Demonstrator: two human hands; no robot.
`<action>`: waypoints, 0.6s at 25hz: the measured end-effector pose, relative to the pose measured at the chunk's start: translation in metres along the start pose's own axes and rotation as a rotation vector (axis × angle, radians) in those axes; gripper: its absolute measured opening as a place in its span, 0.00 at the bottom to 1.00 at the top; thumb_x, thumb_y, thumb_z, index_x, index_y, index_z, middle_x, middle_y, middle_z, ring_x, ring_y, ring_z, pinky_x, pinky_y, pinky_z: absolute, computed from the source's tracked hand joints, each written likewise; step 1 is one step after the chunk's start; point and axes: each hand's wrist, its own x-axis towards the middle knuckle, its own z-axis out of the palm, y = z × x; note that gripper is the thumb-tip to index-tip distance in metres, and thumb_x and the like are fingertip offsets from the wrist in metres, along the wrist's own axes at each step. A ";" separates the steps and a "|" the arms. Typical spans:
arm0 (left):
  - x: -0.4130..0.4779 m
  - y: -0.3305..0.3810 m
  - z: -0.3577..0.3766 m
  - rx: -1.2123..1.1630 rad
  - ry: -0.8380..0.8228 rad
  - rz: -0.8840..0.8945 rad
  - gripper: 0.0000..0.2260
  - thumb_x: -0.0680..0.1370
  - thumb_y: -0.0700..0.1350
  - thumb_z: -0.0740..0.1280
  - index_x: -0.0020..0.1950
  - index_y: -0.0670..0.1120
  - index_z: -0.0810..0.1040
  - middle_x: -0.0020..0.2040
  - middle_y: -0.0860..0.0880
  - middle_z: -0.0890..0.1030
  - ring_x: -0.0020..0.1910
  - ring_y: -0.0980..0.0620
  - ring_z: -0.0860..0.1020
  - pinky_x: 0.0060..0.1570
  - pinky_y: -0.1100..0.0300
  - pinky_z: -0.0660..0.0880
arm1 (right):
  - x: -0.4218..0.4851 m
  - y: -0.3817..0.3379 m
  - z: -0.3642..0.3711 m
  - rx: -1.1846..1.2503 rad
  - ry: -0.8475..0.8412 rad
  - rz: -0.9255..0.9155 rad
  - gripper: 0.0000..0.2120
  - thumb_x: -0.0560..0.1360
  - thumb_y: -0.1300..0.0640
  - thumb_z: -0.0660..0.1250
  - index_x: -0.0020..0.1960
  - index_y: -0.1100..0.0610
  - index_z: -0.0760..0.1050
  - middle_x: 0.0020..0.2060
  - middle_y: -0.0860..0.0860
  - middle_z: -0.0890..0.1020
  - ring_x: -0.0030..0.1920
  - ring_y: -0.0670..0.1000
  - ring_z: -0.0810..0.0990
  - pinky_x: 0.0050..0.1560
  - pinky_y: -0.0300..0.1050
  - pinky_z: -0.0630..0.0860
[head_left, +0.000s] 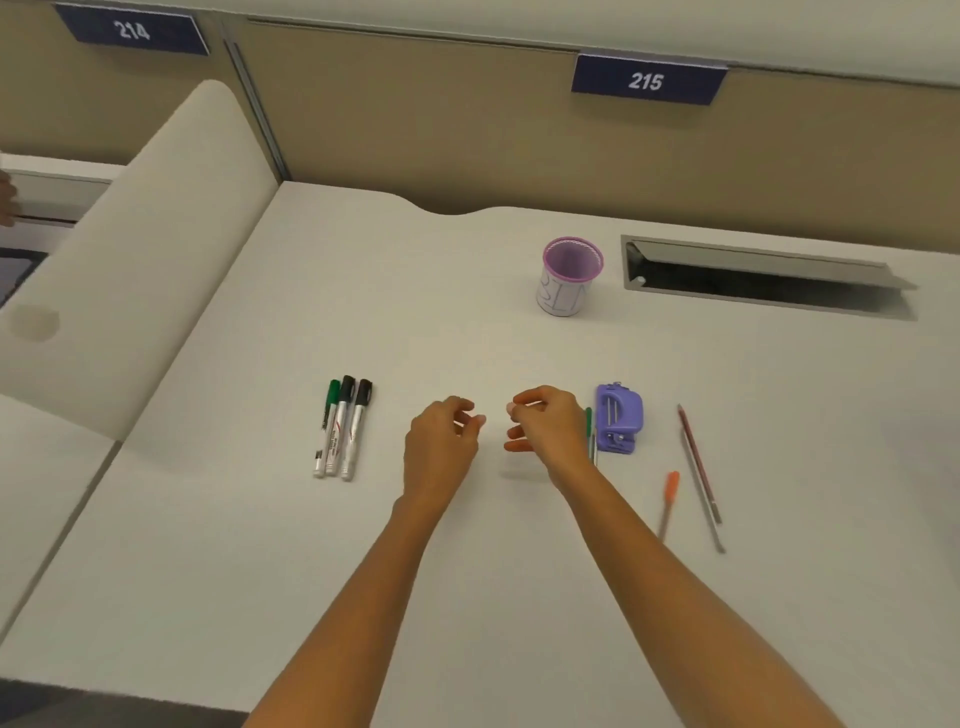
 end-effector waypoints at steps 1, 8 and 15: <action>-0.005 0.011 0.019 0.015 -0.080 -0.020 0.12 0.76 0.51 0.68 0.55 0.47 0.80 0.49 0.50 0.83 0.44 0.54 0.79 0.46 0.61 0.74 | 0.001 0.009 -0.022 -0.024 0.040 0.001 0.03 0.74 0.60 0.70 0.47 0.55 0.76 0.35 0.48 0.80 0.29 0.46 0.82 0.24 0.37 0.78; -0.030 0.054 0.099 0.097 -0.286 -0.121 0.15 0.73 0.51 0.71 0.54 0.44 0.80 0.50 0.47 0.83 0.50 0.47 0.80 0.46 0.59 0.73 | -0.005 0.091 -0.147 -0.473 0.160 0.164 0.10 0.73 0.53 0.71 0.45 0.61 0.79 0.42 0.56 0.83 0.39 0.59 0.85 0.43 0.46 0.80; -0.028 0.087 0.119 0.238 -0.248 -0.202 0.13 0.71 0.48 0.73 0.48 0.41 0.78 0.44 0.45 0.81 0.39 0.45 0.75 0.38 0.57 0.71 | -0.012 0.108 -0.149 -0.605 0.057 0.195 0.17 0.68 0.49 0.75 0.39 0.56 0.68 0.47 0.57 0.83 0.46 0.61 0.84 0.47 0.53 0.82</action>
